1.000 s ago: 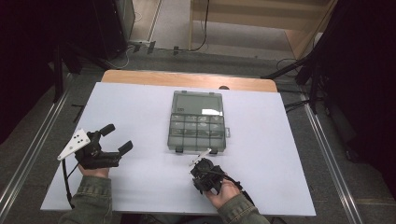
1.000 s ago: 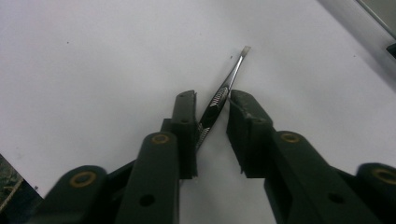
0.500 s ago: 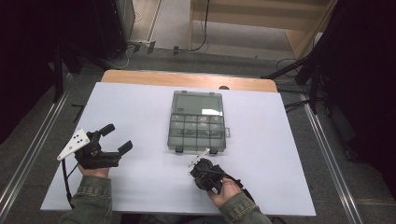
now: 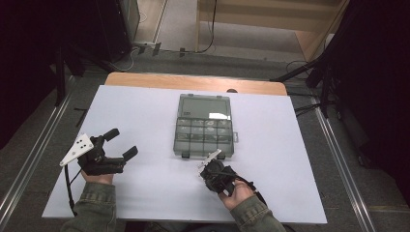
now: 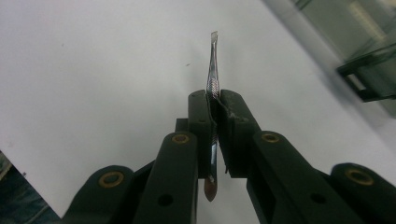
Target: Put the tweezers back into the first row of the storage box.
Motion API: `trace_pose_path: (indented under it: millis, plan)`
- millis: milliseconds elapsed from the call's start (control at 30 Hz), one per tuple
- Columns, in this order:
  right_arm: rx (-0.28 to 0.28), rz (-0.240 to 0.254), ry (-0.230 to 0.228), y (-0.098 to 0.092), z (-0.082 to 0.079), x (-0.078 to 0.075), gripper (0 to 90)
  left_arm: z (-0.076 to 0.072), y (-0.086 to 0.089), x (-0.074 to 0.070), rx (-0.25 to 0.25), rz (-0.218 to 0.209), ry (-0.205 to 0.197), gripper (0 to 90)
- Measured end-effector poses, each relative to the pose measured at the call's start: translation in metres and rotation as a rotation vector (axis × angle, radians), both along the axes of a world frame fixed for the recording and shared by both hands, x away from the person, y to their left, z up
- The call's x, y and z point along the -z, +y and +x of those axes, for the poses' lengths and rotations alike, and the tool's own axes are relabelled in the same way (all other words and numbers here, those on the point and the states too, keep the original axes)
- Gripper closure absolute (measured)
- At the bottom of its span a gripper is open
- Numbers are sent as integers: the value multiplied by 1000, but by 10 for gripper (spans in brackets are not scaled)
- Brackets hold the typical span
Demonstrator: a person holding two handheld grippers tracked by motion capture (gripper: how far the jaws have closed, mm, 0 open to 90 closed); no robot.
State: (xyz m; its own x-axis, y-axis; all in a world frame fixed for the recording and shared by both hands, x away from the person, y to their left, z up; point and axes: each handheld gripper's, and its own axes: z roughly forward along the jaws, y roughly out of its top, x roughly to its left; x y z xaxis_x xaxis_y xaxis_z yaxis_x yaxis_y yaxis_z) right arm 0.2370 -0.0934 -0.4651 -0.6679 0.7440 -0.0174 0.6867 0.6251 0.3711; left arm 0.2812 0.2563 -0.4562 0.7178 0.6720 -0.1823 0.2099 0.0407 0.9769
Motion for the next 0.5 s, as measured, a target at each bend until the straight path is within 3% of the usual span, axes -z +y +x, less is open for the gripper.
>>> trace_pose_path:
  millis: [200, 400, 500]
  plan:
    - [13, 8, -21, -8, 11, -14, 853, 0, 0, 0, 2, 8, -4, 0]
    - [13, 1, -27, -10, 20, -17, 853, 0, 0, 0, 1, 9, -3, 0]
    - [13, -4, -54, -10, 24, -19, 853, 0, 0, 0, 2, 10, 0, 0]
